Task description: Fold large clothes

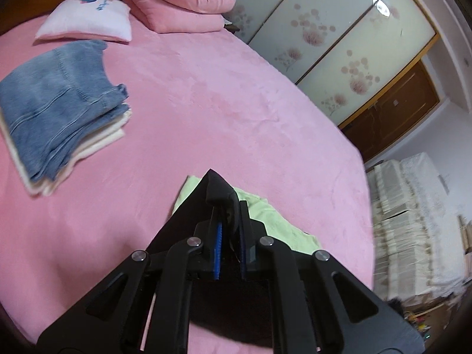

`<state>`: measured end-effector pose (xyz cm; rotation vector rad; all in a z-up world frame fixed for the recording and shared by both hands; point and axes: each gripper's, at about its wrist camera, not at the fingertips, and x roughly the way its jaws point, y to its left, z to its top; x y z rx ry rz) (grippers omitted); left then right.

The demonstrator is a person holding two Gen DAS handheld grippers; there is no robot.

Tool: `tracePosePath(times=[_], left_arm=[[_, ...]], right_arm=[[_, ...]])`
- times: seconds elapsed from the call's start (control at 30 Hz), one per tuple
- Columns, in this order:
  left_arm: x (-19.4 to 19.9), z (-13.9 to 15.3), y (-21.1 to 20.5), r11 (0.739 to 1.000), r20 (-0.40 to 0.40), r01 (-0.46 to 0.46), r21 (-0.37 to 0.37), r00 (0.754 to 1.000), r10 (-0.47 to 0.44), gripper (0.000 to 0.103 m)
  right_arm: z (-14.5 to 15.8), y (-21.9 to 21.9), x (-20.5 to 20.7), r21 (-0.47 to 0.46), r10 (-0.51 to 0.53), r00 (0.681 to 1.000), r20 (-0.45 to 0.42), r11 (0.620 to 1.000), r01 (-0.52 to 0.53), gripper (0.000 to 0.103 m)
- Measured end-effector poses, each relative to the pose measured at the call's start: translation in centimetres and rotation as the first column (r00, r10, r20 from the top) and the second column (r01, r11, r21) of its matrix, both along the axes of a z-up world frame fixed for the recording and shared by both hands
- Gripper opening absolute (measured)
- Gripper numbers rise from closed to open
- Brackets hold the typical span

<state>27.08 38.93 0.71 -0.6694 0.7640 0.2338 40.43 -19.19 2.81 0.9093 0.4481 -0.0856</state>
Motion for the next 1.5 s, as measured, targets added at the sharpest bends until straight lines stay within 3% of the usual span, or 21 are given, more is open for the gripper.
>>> tracePosePath(times=[0.1,0.27,0.43,0.6,0.67,0.7,0.77,0.8,0.83,0.87,0.9,1.07,1.17,1.3,1.4,1.47,1.5], left_arm=[[3.7,-1.9,-0.9,0.999,-0.024,0.001,0.051,1.0,0.0,0.007],[9.6,-6.7,-1.7,0.997,-0.09,-0.019,0.07,0.996,0.025,0.007],[13.0,-10.5,-1.8,0.994,-0.142,-0.026,0.102,0.989,0.041,0.007],[15.2,-12.7,-2.2,0.991,-0.218,-0.008,0.137,0.975,0.038,0.008],[15.5,-12.7,-2.3,0.989,-0.235,-0.002,0.148,0.971,0.037,0.011],[15.7,-12.7,-2.5,0.988,-0.25,-0.002,0.154,0.967,0.041,0.019],[16.0,-12.2,-2.8,0.984,-0.264,0.013,0.176,0.964,0.034,0.038],[15.9,-11.7,-3.3,0.979,-0.243,0.027,0.203,0.97,0.024,0.05],[15.5,-11.2,-3.7,0.974,-0.224,0.035,0.224,0.975,0.016,0.056],[15.1,-10.7,-4.3,0.968,-0.202,0.047,0.247,0.979,0.005,0.057],[14.6,-10.3,-5.0,0.962,-0.182,0.065,0.267,0.983,-0.016,0.057],[10.7,-10.7,-8.9,0.943,-0.169,0.191,0.274,0.974,-0.148,0.058],[8.0,-12.4,-11.3,0.924,-0.219,0.288,0.253,0.947,-0.235,0.058],[4.9,-15.7,-14.9,0.903,-0.371,0.372,0.214,0.886,-0.278,0.058],[2.6,-18.2,-17.1,0.902,-0.457,0.418,0.109,0.827,-0.328,0.058],[1.6,-18.9,-18.3,0.899,-0.482,0.428,0.09,0.809,-0.337,0.058],[1.1,-19.5,-18.6,0.902,-0.49,0.427,0.059,0.8,-0.347,0.058]], right_arm=[[-1.9,0.0,5.1,-0.005,0.002,0.999,-0.037,1.0,-0.003,0.013],[-6.3,-0.6,13.6,-0.047,0.009,0.994,-0.11,0.999,-0.014,0.013],[-11.8,-0.8,19.5,-0.018,0.01,0.986,-0.166,1.0,-0.013,0.013],[-15.8,-1.4,22.9,-0.026,-0.009,0.973,-0.231,1.0,0.003,0.014],[-16.7,-1.7,23.6,-0.026,-0.012,0.966,-0.26,1.0,0.006,0.022],[-16.9,-1.9,23.8,-0.027,-0.011,0.962,-0.271,1.0,0.004,0.025],[-17.3,-2.0,24.7,-0.042,-0.004,0.961,-0.275,0.999,-0.008,0.044],[-17.1,-1.8,24.8,-0.064,-0.006,0.964,-0.266,0.998,-0.012,0.049],[-16.6,-1.9,24.2,-0.088,-0.01,0.965,-0.261,0.996,-0.014,0.06],[-16.2,-1.5,24.0,-0.127,-0.008,0.967,-0.255,0.992,-0.025,0.069],[-15.7,-1.1,24.0,-0.163,-0.004,0.969,-0.248,0.986,-0.037,0.072],[-14.4,2.6,22.7,-0.315,0.098,0.959,-0.266,0.932,-0.182,0.073],[-15.4,5.9,21.1,-0.331,0.202,0.927,-0.315,0.892,-0.307,0.072],[-18.1,10.7,19.0,-0.304,0.339,0.861,-0.38,0.833,-0.462,0.069],[-20.8,13.9,17.6,-0.213,0.455,0.776,-0.437,0.785,-0.581,0.055],[-22.9,15.6,16.8,-0.113,0.527,0.714,-0.461,0.763,-0.637,0.036],[-23.6,16.5,16.2,-0.079,0.553,0.685,-0.475,0.748,-0.659,0.032]])
